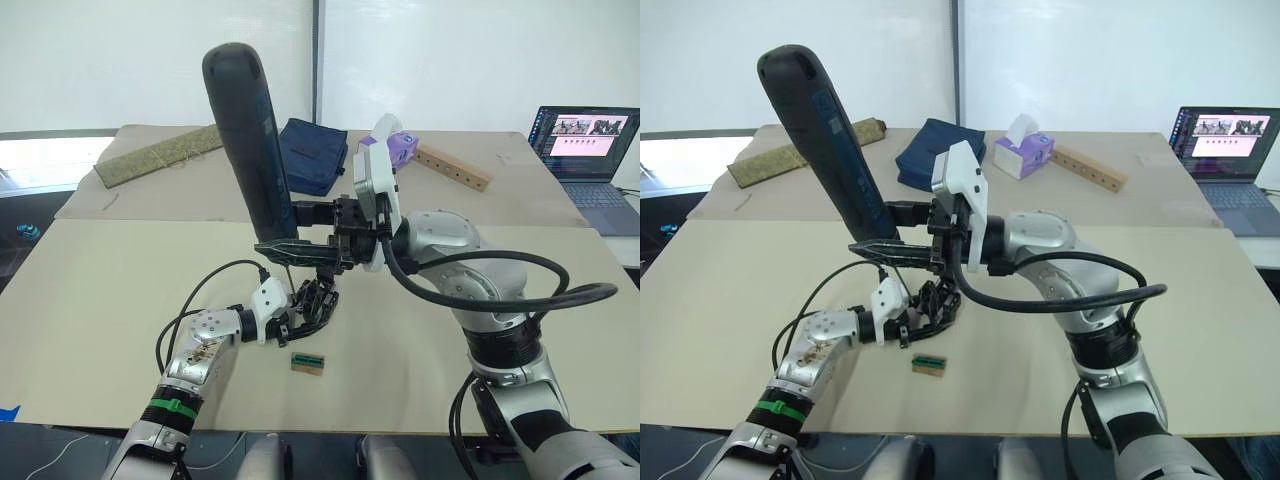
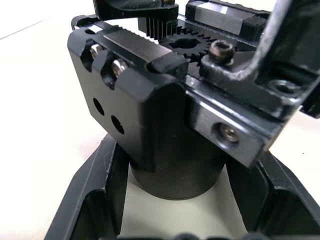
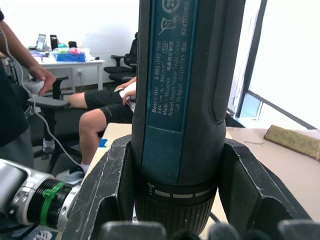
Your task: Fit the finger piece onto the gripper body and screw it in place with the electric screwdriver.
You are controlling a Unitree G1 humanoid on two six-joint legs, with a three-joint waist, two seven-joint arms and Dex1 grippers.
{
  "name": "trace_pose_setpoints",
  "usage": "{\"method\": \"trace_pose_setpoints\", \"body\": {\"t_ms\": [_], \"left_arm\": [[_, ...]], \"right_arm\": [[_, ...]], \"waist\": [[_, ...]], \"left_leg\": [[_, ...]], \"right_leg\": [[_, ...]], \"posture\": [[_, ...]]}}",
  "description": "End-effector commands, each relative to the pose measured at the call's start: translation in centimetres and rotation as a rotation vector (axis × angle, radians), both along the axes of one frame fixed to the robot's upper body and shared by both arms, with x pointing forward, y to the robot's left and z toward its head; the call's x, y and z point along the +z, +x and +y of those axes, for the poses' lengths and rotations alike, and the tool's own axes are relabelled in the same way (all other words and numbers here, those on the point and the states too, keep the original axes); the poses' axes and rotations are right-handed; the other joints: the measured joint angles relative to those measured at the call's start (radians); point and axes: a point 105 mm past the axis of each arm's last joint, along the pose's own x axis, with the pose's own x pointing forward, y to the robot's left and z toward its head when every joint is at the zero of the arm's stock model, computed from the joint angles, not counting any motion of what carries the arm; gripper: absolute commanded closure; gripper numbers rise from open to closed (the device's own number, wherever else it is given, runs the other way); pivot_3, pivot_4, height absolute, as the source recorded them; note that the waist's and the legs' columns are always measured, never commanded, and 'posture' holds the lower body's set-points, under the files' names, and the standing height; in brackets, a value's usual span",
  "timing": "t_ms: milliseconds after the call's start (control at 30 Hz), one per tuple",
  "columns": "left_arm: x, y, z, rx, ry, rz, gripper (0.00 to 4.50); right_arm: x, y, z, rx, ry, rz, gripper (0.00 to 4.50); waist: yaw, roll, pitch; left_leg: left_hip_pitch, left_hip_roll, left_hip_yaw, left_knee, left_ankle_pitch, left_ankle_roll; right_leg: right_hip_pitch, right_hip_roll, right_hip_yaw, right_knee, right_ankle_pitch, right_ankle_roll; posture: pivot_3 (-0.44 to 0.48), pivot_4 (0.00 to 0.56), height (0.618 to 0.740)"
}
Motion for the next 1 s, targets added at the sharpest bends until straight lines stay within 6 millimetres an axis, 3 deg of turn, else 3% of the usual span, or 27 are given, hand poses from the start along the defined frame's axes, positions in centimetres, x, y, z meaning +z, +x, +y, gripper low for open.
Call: {"method": "trace_pose_setpoints", "body": {"t_ms": [33,1000], "left_arm": [[-2.1,-0.7,0.4,0.005,0.028,0.084,2.2],[-2.0,-0.9,0.1,-0.003,0.03,0.103,2.2]], "right_arm": [[0.9,-0.6,0.0,0.021,0.039,-0.062,2.58],[-0.6,-0.1,0.3,0.002,-0.007,-0.069,2.58]], "waist": [[0.0,0.0,0.0],[-0.001,0.0,0.0]], "left_leg": [[0.0,0.0,0.0,0.0,0.0,0.0],[0.0,0.0,0.0,0.0,0.0,0.0]], "right_leg": [[0.0,0.0,0.0,0.0,0.0,0.0],[0.0,0.0,0.0,0.0,0.0,0.0]], "posture": [[0.0,0.15,0.74],[0.0,0.15,0.74]]}}
